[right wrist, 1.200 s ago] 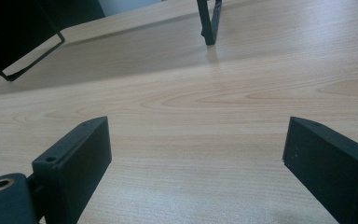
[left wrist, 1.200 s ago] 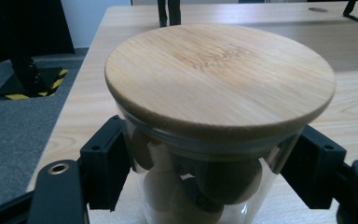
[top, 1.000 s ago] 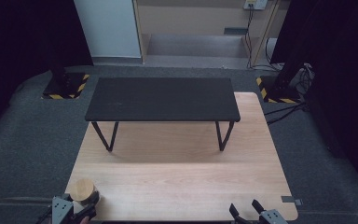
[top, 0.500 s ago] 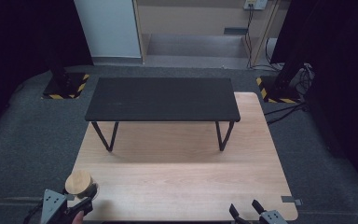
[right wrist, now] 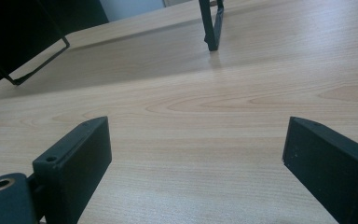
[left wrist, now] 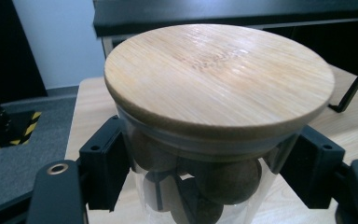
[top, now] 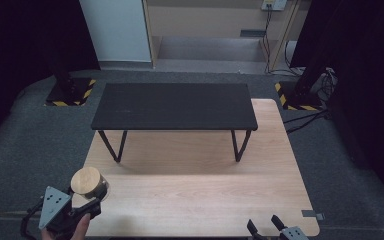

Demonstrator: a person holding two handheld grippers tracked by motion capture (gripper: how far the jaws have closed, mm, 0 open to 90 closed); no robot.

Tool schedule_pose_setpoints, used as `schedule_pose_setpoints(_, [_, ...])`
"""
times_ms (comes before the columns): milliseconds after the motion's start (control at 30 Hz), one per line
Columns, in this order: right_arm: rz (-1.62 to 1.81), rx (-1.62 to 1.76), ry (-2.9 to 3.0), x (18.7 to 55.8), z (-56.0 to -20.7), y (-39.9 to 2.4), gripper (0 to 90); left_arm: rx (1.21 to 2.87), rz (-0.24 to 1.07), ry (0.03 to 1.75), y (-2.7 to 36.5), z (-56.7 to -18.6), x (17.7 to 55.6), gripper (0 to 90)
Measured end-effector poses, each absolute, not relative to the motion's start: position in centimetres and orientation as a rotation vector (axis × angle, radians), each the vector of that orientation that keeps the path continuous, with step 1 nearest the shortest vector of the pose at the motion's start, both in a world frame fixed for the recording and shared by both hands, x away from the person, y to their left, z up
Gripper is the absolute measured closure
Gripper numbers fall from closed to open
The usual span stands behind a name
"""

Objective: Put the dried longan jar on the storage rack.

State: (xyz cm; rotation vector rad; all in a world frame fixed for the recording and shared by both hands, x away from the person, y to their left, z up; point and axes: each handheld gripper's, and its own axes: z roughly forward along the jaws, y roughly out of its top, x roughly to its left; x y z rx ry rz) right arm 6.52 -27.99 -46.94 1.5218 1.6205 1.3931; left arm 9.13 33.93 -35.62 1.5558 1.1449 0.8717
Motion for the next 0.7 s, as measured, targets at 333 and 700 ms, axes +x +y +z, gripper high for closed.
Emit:
schedule_pose_setpoints(333, [1.4,1.526,1.613,6.5,-47.2,-28.1,7.9,1.566,0.872,1.089,33.3,-32.1,10.8,24.3])
schedule_pose_setpoints(700, [1.403,1.527,1.607,6.6,-47.2,-28.4,7.9,1.565,0.857,1.044,32.9,-28.9,13.2,24.3])
